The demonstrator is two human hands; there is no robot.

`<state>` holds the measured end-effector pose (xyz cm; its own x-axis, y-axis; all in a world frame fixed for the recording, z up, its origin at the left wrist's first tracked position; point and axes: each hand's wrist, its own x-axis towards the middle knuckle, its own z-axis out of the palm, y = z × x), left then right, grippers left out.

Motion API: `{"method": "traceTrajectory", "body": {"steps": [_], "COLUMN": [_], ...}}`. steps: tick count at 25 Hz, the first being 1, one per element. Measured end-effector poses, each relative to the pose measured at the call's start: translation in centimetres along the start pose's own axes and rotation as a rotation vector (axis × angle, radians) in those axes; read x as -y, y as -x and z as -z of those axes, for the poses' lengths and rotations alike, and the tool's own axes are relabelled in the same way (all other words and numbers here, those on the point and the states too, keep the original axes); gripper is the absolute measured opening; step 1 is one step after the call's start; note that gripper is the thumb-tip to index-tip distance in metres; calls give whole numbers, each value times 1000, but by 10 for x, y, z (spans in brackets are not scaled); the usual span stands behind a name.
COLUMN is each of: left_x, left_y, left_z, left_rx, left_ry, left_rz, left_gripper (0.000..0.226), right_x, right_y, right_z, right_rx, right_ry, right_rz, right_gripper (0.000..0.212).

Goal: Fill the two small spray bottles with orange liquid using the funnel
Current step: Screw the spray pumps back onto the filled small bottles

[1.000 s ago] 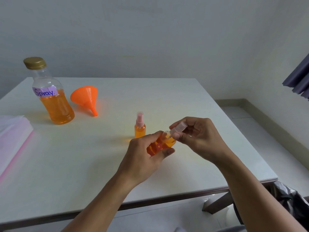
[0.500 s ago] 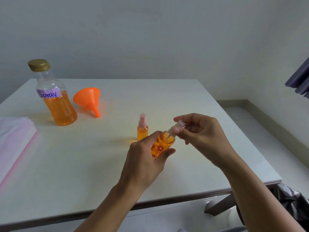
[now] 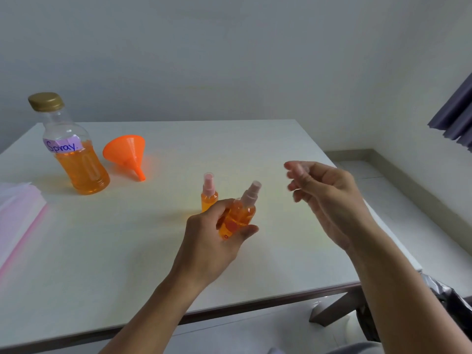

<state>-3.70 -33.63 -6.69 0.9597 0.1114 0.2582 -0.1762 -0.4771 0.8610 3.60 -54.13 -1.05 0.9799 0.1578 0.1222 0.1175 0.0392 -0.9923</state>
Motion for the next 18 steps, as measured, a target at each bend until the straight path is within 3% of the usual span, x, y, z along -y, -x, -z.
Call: {"method": "traceTrajectory", "body": {"steps": [3, 6, 8, 14, 18], "left_x": [-1, -7, -11, -14, -8], "left_y": [1, 2, 2, 3, -3], "left_z": [0, -3, -6, -11, -25], "left_rx": [63, 135, 146, 142, 33], "left_ry": [81, 70, 39, 67, 102], "left_rz": [22, -8, -35, -88, -61], "left_gripper": [57, 80, 85, 66, 50], "right_x": [-6, -19, -23, -22, -21], "right_y": [-2, 1, 2, 1, 0], "right_z": [17, 18, 15, 11, 15], "right_rx": [-104, -117, -87, -35, -66], "right_ry": [81, 532, 712, 602, 578], "right_rz": [-27, 10, 43, -4, 5], "right_gripper": [21, 7, 10, 17, 16]}}
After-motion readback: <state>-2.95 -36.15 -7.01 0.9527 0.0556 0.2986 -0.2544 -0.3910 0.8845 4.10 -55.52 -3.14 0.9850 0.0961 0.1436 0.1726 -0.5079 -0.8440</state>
